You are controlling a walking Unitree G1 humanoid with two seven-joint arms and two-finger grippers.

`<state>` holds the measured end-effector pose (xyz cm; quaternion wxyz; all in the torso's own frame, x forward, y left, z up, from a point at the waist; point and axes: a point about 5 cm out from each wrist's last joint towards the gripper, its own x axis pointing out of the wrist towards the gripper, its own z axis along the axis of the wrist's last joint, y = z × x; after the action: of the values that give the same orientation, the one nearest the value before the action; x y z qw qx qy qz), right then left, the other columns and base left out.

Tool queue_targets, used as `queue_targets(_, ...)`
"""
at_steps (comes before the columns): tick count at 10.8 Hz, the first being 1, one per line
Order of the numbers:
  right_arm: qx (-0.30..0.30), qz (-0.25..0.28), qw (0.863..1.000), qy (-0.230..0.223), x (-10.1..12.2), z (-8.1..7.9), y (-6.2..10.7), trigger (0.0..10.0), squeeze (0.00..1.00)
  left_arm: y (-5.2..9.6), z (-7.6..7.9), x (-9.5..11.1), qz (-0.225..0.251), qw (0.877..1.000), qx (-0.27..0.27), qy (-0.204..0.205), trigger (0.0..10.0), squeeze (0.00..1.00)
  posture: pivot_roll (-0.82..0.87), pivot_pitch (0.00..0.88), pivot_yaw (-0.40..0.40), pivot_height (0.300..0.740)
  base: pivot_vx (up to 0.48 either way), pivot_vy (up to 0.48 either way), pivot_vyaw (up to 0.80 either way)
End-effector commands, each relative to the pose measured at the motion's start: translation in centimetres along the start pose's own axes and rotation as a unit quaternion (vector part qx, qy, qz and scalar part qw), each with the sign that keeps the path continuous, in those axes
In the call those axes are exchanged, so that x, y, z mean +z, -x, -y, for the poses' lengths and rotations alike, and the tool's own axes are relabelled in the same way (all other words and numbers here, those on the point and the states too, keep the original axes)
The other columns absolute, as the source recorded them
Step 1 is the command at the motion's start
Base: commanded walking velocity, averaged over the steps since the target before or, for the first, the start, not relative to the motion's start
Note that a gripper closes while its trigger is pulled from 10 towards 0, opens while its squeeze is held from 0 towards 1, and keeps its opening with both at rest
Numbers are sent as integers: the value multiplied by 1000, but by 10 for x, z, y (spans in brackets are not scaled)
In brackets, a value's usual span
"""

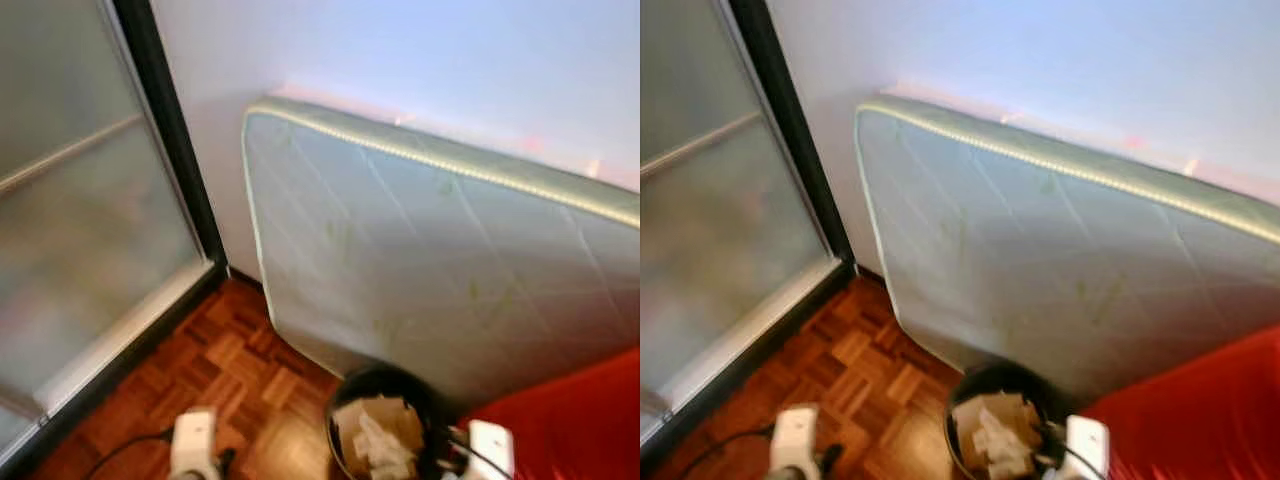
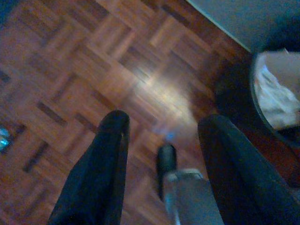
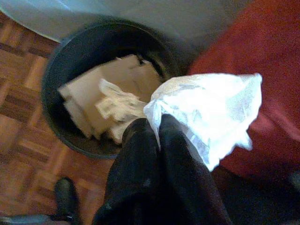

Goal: Clean up the room

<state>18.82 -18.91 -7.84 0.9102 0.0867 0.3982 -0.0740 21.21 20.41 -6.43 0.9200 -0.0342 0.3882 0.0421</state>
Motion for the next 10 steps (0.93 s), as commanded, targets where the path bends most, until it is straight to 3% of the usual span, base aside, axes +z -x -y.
queue_targets(1, -16, -13, 1000, -2, -8, 12, 3, 10000, 0, -2, 9, 2, 0, 1000, -10, -1, 10000, 0, 18, 75, 1, 740, 255, 0, 0)
queue_targets(10, -19, -8, 1000, -7, -6, 11, 3, 10000, 0, -2, 11, 2, 4, 1000, -19, 2, 10000, 0, 19, 76, 1, 740, 27, 0, 0)
